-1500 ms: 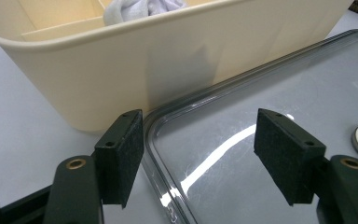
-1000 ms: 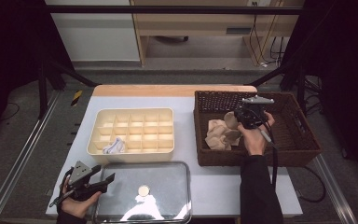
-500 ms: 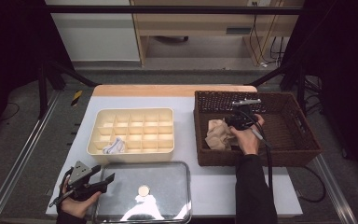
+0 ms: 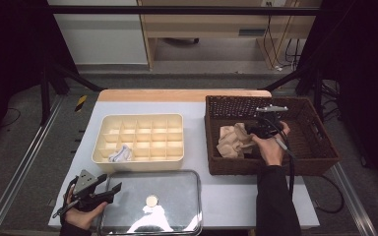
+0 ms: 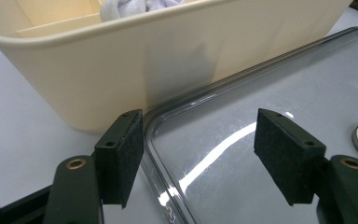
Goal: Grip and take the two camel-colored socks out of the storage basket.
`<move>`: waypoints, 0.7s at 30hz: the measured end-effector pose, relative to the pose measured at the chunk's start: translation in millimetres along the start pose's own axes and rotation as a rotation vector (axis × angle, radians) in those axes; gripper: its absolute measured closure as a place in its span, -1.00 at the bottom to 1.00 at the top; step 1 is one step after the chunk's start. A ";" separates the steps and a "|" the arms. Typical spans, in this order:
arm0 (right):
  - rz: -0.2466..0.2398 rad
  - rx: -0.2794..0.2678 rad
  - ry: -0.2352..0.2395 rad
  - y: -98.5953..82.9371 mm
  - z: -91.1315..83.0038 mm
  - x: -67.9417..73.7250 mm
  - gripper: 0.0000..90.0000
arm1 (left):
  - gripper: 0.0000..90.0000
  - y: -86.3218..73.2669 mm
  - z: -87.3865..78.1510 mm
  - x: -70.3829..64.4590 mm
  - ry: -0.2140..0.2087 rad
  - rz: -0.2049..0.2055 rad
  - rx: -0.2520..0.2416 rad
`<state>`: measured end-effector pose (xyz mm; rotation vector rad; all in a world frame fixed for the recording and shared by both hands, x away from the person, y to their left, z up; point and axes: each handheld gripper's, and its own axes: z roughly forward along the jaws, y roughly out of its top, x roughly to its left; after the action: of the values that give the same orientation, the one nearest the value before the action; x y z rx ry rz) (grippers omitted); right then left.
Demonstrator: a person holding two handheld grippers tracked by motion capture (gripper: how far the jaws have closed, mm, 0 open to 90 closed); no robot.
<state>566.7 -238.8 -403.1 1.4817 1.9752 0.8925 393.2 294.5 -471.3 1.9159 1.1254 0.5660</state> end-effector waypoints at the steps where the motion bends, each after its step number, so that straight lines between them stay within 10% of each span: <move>1: -0.005 0.018 0.006 -0.5 1.8 1.6 0.24 | -0.27 0.0 0.0 0.0 0.000 0.000 0.000; 8: -0.003 0.074 0.033 -1.0 7.7 1.7 0.95 | -0.27 0.0 -0.4 0.3 0.000 -0.005 -0.002; 21: 0.007 -0.099 0.036 19.2 -28.6 4.3 0.97 | -0.27 0.2 -0.3 0.0 -0.001 -0.007 -0.001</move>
<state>556.6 -236.8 -370.0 1.4270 1.9230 1.0122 393.0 294.6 -471.0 1.9102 1.1305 0.5615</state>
